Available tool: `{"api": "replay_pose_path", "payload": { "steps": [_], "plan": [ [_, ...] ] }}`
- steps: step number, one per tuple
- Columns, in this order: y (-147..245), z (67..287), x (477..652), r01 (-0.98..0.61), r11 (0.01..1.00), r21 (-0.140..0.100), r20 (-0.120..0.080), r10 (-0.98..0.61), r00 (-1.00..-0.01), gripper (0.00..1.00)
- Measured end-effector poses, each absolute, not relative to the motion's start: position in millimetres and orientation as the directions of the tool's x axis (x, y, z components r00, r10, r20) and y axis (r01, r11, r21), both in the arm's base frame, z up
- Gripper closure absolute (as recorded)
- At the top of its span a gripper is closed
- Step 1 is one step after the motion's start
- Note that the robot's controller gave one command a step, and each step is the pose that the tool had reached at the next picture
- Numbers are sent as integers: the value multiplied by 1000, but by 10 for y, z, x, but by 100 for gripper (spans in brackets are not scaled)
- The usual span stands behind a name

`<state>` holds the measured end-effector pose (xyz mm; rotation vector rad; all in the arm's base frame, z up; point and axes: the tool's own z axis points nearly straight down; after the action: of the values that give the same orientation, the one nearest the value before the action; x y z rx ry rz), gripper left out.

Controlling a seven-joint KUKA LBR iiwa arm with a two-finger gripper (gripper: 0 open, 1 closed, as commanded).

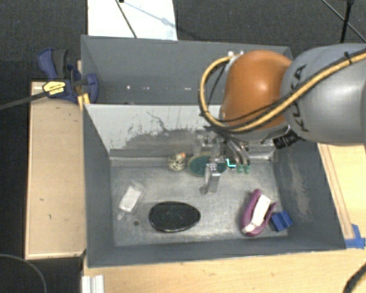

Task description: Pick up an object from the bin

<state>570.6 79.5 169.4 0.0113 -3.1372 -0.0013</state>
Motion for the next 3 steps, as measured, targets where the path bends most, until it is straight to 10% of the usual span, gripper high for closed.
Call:
{"api": "replay_pose_path", "payload": {
  "steps": [1,2,3],
  "plan": [
    [1146,984,5161,-237,971,1,6,-237,-971,0],
    [869,700,5041,-391,921,0,3,-391,-921,0],
    [875,703,5052,-386,923,0,0,-386,-923,100]
  ]
}}
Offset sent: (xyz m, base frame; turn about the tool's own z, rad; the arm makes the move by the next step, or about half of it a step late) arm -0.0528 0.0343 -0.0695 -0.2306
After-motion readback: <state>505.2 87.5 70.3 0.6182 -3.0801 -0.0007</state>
